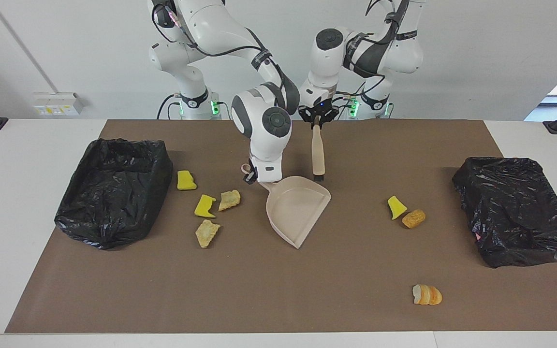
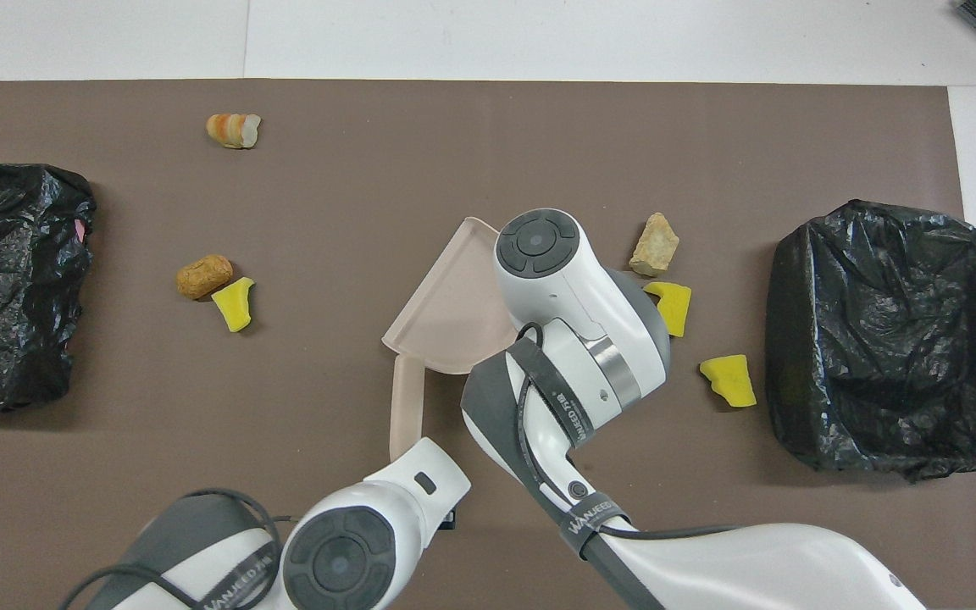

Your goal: Sweep and dump trash in bin

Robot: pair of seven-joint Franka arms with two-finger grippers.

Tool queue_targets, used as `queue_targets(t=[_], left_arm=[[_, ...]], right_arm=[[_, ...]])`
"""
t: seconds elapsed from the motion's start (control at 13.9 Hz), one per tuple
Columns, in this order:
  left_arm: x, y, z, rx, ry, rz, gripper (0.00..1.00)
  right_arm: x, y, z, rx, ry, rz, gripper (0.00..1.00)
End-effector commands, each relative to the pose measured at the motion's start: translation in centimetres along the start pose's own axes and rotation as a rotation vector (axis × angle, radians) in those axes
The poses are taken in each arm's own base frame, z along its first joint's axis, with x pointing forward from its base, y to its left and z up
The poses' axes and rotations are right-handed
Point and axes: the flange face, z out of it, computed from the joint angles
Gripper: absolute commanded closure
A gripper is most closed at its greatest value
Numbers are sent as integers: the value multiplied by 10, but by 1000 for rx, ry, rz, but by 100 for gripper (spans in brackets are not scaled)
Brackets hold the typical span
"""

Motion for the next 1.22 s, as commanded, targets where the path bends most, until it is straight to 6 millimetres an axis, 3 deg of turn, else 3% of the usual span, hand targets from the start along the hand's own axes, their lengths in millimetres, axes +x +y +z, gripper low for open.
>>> queue_targets(t=[0.0, 0.14, 0.5, 0.93, 1.15], left_arm=[[31, -38, -11, 3, -24, 34, 100], [67, -77, -11, 22, -20, 53, 100], [147, -153, -22, 19, 44, 126, 100], [240, -193, -23, 43, 84, 137, 100], [282, -230, -25, 94, 161, 160, 100]], right_arm=[[-8, 0, -2, -20, -10, -33, 100], [-8, 5, -1, -25, 1, -48, 100], [-5, 2, -3, -32, 13, -59, 100], [0, 8, -2, -43, 55, -78, 100], [-1, 8, -2, -48, 45, -123, 100]])
